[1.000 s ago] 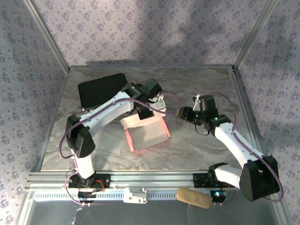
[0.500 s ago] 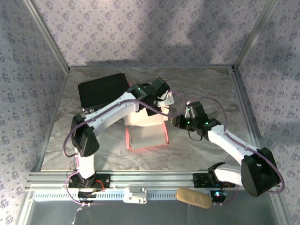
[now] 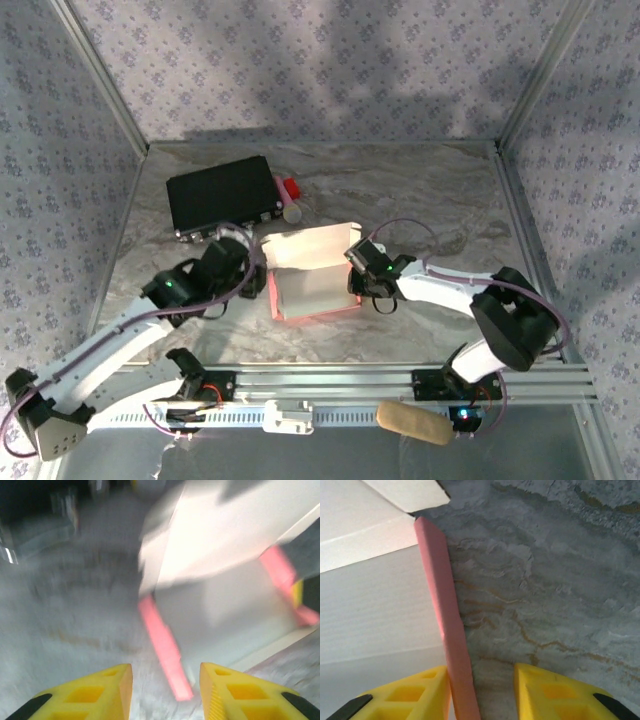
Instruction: Fold the paper box
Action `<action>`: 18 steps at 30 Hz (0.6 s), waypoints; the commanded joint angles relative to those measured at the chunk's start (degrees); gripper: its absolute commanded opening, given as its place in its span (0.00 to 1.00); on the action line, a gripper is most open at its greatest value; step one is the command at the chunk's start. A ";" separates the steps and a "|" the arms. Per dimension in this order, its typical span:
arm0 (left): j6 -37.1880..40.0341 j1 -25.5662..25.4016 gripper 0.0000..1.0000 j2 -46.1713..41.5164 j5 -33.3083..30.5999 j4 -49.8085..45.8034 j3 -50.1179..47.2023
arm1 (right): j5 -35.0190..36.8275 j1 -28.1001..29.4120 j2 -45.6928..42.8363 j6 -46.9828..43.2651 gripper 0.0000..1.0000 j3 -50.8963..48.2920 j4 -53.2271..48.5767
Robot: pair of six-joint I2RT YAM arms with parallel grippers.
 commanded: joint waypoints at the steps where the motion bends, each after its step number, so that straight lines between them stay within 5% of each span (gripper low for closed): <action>1: -8.89 2.11 0.38 -1.60 9.24 11.66 -7.93 | 3.97 0.44 0.96 1.12 0.36 1.92 -1.91; 18: -16.14 4.07 0.34 12.65 15.65 47.48 -24.32 | 4.50 1.29 4.71 0.73 0.13 3.53 -2.59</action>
